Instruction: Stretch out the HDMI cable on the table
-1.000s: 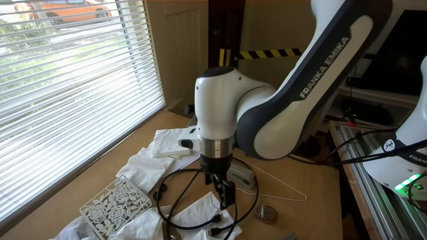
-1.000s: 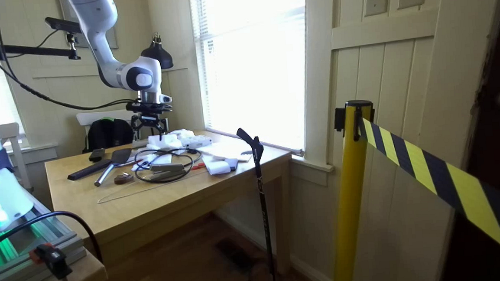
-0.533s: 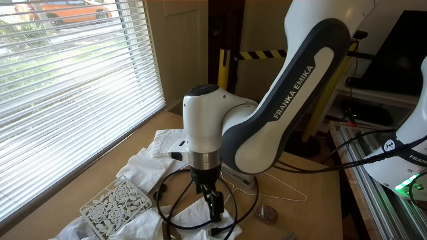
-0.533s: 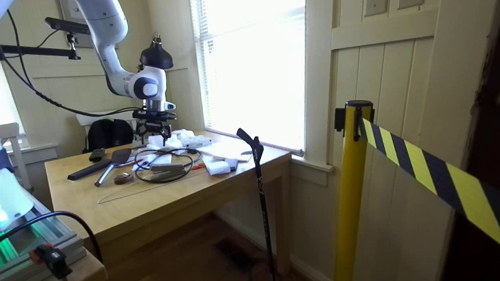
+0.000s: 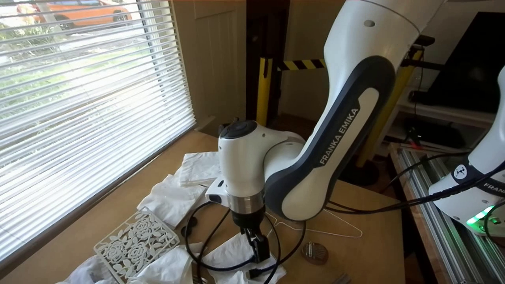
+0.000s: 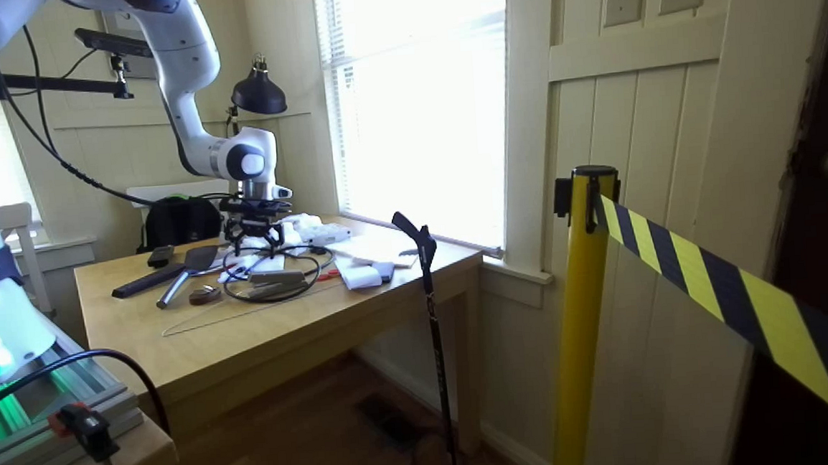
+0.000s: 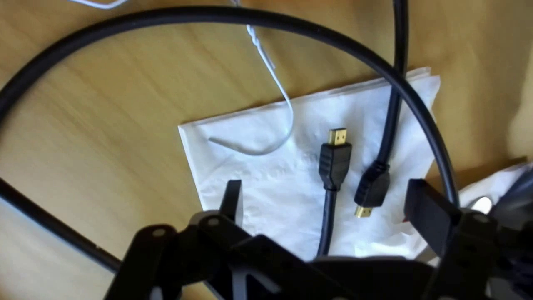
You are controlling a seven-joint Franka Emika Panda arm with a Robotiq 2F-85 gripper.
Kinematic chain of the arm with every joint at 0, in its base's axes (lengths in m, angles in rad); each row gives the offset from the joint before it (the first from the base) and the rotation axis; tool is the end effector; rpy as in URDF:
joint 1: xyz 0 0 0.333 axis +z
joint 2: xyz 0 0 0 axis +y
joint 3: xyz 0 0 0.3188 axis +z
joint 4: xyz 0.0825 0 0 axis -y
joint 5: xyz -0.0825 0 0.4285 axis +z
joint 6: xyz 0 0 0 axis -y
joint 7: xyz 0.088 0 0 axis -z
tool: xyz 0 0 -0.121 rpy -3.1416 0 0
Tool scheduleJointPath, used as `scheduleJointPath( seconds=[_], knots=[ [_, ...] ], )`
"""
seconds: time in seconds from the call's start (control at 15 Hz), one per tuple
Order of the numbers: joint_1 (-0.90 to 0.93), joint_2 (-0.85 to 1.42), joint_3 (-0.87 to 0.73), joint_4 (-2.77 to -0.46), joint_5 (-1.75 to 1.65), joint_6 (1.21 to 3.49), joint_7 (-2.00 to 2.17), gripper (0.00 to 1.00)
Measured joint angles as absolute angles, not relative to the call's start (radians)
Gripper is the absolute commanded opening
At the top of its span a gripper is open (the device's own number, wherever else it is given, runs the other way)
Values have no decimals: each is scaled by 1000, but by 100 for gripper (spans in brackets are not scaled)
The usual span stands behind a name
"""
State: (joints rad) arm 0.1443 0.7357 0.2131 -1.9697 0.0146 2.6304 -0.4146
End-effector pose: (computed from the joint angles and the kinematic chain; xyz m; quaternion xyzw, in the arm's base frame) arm 0.5726 0.2225 0.0431 -0.9346 -0.3462 0.0280 0.0761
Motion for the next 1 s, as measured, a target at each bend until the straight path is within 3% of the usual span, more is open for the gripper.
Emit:
scheduleJointPath(
  seconds=[0.6,0.73,0.8,1.0],
  knots=[
    [164,821,208,-1894,-28,2630,-373,79],
    [167,825,208,-1891,-28,2629,-371,60],
    [167,825,207,-1891,-29,2628,-367,61],
    [166,824,202,-1891,-30,2628,-354,42]
  ],
)
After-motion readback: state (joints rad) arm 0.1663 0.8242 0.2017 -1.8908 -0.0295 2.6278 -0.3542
